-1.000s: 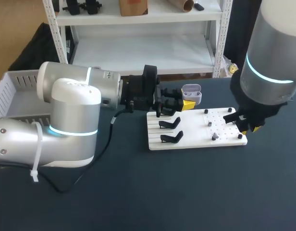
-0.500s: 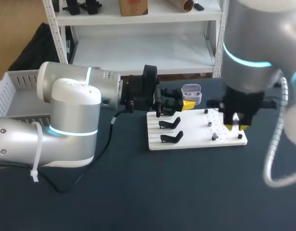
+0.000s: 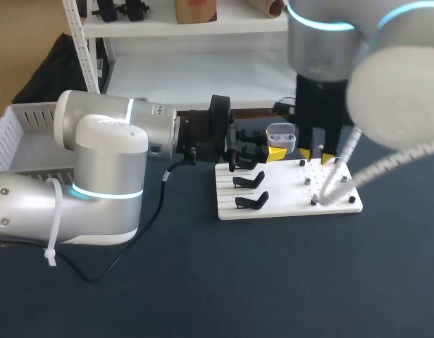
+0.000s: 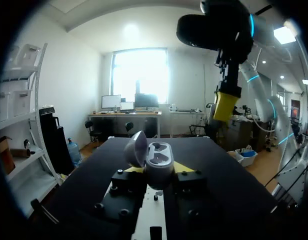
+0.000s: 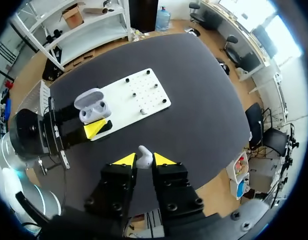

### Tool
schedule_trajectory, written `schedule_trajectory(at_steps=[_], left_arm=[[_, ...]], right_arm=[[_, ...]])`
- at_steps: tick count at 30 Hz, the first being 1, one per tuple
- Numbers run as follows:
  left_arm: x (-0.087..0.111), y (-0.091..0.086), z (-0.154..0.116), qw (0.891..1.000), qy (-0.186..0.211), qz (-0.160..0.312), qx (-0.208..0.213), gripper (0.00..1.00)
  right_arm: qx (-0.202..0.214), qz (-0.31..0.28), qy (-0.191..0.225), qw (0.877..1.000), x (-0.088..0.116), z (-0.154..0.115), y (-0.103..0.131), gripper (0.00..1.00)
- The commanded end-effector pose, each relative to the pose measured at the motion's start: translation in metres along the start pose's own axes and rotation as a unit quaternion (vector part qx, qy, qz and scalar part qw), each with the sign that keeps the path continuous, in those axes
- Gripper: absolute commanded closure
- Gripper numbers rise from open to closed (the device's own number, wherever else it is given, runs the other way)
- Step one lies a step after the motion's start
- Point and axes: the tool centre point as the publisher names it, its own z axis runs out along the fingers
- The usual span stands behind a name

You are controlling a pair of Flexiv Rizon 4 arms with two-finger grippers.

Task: Pick up each earbud case from the left stands, insert the matching earbuds, close the lid, and place the case in the box.

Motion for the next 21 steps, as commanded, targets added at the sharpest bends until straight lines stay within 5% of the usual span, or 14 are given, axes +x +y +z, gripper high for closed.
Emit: schedule_trajectory(at_steps=[1,13,21], left_arm=[[0.001,-0.001,0.0,1.0,-0.002,0.001,-0.003,1.0],[0.001,-0.001,0.0,1.0,-0.002,0.001,-0.003,1.0],[0.001,-0.001,0.0,1.0,-0.002,0.001,-0.003,1.0]], right_arm=[[0.049,0.003,0.005,0.999,-0.003,-0.003,0.008,1.0],[0.049,0.003,0.005,0.999,-0.003,-0.003,0.008,1.0],[0.04,0.087,-0.002,0.995,-0.023,-0.016,0.029,1.0]])
